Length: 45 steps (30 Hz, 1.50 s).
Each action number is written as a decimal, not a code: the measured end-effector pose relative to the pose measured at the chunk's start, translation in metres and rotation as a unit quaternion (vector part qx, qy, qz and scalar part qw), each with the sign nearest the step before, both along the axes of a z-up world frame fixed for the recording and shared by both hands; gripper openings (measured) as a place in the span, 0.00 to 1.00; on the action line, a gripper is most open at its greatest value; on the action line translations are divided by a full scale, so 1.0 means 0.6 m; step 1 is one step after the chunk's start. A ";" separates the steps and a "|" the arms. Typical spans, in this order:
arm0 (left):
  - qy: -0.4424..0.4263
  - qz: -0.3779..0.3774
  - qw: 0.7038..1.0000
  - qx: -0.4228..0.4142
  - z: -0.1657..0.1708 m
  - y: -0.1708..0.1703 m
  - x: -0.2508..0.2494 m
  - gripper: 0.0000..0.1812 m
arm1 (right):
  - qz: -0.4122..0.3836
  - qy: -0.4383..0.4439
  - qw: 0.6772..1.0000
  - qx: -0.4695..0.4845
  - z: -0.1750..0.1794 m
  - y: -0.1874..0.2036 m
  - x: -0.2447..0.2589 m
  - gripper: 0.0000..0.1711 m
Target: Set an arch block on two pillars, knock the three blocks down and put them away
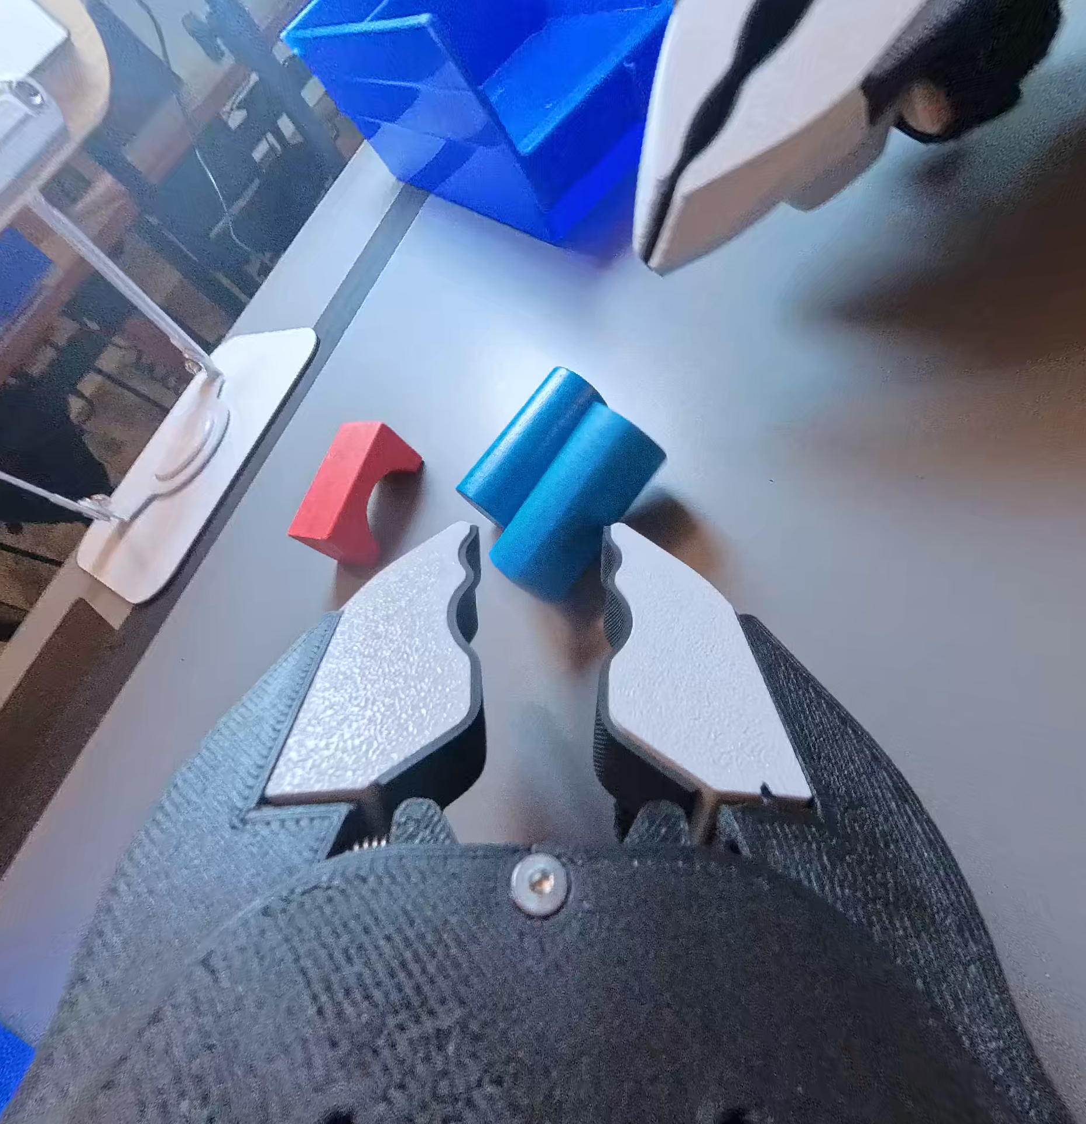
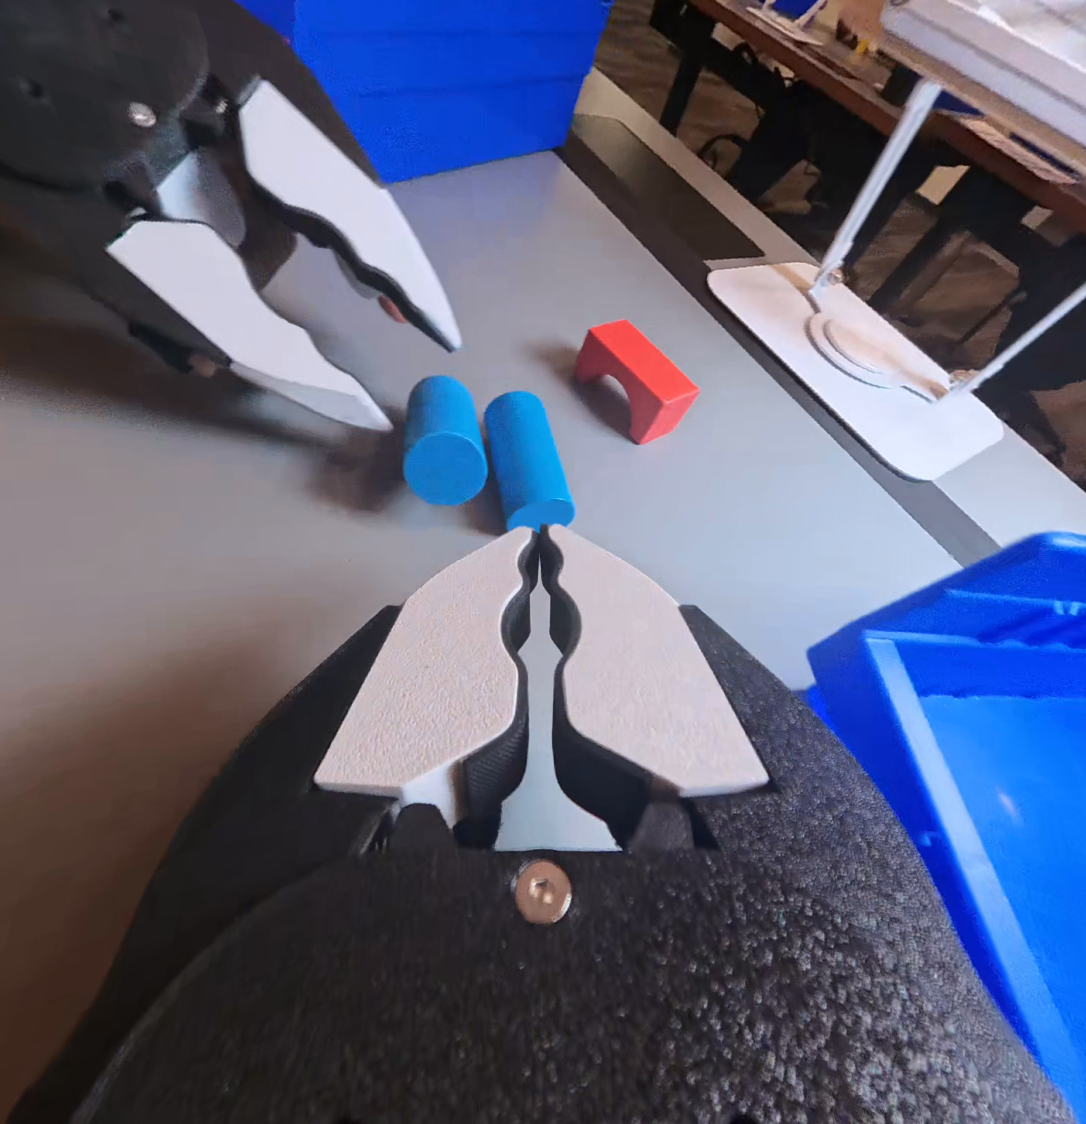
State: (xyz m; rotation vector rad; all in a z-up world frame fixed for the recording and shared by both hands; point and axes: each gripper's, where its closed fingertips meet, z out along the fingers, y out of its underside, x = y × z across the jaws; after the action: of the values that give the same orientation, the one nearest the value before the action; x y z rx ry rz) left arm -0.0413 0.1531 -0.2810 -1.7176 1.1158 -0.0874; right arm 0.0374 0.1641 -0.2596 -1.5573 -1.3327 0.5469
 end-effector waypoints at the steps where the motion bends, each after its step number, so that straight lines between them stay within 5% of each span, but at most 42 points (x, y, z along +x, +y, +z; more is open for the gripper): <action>1: 0.007 -0.004 1.000 0.010 0.001 -0.004 0.001 0.21 | -0.009 0.006 1.000 -0.002 0.003 0.006 0.005 0.00; 8: -0.062 -0.001 0.998 0.000 0.025 -0.018 -0.004 0.20 | -0.040 0.030 0.999 0.002 0.022 0.023 0.020 0.00; 17: -0.316 0.056 0.947 -0.023 0.105 -0.023 -0.095 0.06 | -0.050 0.025 0.998 -0.010 0.013 0.027 0.024 0.00; 22: -0.336 0.061 0.940 -0.025 0.109 -0.021 -0.105 0.01 | -0.043 -0.033 0.997 -0.050 -0.007 0.044 -0.010 0.36; 32: -0.295 0.051 0.954 -0.026 0.088 -0.047 -0.098 0.01 | 0.046 -0.210 0.973 -0.086 -0.024 0.143 -0.167 0.45; 34: -0.290 0.047 0.955 -0.029 0.083 -0.051 -0.096 0.00 | 0.045 -0.257 0.963 -0.073 -0.046 0.168 -0.186 0.45; 35: -0.287 0.045 0.956 -0.029 0.082 -0.052 -0.095 0.01 | 0.044 -0.278 0.957 -0.071 -0.058 0.177 -0.190 0.41; 36: -0.283 0.043 0.958 -0.028 0.082 -0.052 -0.093 0.01 | 0.046 -0.299 0.950 -0.072 -0.069 0.180 -0.190 0.25; 38: -0.276 0.038 0.960 -0.025 0.081 -0.054 -0.092 0.01 | 0.052 -0.312 0.946 -0.069 -0.067 0.171 -0.189 0.22; 45: -0.270 0.035 0.962 -0.030 0.075 -0.053 -0.088 0.01 | 0.041 -0.240 0.969 -0.033 0.069 0.134 -0.152 0.22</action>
State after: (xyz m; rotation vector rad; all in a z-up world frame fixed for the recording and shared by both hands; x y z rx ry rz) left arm -0.0944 0.1210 -0.2362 -1.6449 0.6501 -0.5183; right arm -0.0538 0.2446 -0.2183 -1.7657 -1.7617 0.2696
